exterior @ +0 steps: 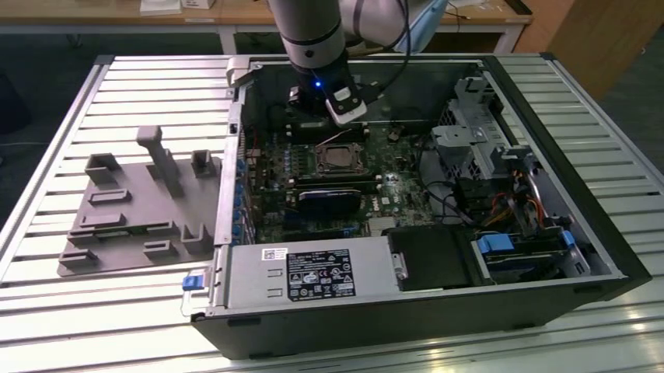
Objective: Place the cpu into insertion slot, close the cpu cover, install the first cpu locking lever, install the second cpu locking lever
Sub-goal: 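Install the first cpu locking lever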
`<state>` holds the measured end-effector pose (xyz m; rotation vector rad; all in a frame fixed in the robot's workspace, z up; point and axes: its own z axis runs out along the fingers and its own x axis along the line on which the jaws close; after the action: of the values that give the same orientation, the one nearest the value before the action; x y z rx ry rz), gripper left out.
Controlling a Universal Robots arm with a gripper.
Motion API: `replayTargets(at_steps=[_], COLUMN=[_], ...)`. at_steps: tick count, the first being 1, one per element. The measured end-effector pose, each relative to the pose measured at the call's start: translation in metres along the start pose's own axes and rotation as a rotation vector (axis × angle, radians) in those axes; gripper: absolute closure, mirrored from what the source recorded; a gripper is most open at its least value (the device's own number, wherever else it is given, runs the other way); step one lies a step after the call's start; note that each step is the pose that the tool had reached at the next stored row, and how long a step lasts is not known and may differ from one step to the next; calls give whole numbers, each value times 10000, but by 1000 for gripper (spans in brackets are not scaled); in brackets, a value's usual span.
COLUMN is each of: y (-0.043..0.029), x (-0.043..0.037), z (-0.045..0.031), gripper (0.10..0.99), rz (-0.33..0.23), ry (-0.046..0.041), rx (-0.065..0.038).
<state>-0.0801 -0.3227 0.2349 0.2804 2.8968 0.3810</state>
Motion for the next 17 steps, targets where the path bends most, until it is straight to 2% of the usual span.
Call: replayTargets(at_steps=[3,8,17], y=[-1,-9,43], x=[1,7,34], z=[6,36,115], gripper=[984,984,984], rz=[10,186,372], ry=[-11,-128,-190], rx=[33,290,372])
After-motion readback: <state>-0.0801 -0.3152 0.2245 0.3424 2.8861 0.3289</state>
